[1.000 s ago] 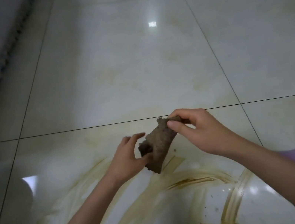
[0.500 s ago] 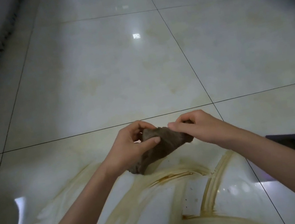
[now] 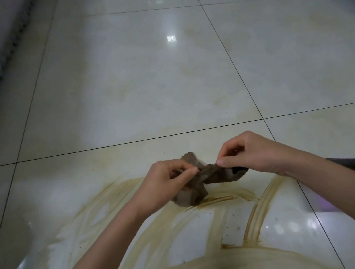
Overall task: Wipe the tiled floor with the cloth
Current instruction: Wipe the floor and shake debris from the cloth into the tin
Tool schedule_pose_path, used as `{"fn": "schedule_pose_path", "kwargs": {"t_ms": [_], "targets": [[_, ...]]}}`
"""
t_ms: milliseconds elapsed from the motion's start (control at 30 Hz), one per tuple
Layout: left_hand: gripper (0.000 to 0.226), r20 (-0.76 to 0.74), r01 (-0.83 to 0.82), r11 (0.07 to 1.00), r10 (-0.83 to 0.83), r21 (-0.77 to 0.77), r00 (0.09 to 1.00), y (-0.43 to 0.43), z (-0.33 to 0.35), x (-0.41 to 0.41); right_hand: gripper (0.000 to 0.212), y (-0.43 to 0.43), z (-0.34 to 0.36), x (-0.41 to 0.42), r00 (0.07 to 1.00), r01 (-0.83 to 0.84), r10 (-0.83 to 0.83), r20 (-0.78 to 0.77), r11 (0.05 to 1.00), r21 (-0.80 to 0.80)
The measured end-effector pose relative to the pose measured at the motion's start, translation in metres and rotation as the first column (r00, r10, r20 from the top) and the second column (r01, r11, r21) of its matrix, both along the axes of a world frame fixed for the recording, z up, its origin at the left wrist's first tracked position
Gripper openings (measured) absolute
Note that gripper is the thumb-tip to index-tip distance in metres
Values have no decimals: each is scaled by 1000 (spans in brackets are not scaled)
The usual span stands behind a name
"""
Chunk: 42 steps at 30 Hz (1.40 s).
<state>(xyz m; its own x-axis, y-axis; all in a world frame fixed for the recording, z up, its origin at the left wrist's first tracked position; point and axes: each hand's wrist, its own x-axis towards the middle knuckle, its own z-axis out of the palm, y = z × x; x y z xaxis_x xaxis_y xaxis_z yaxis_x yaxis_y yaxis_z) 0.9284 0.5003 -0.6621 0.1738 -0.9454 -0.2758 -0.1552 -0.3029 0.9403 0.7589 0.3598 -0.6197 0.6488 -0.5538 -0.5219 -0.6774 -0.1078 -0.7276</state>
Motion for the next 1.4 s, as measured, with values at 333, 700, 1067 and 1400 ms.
{"fn": "schedule_pose_path", "kwargs": {"t_ms": [333,700,1067,1400], "targets": [[20,316,63,988,-17,-138,949,-3,15,2,39,17,-4,5,994,-52,45,-101,996,-71],[23,331,6,906,148,-423,932,-18,38,4,26,35,1,32,991,-51,65,121,992,-115],[27,261,85,974,-28,-210,965,0,-7,18,12,12,62,36,754,333,-403,519,915,227],[36,290,-14,946,114,-324,950,-22,18,-18,21,26,50,40,828,431,-319,460,888,-160]]}}
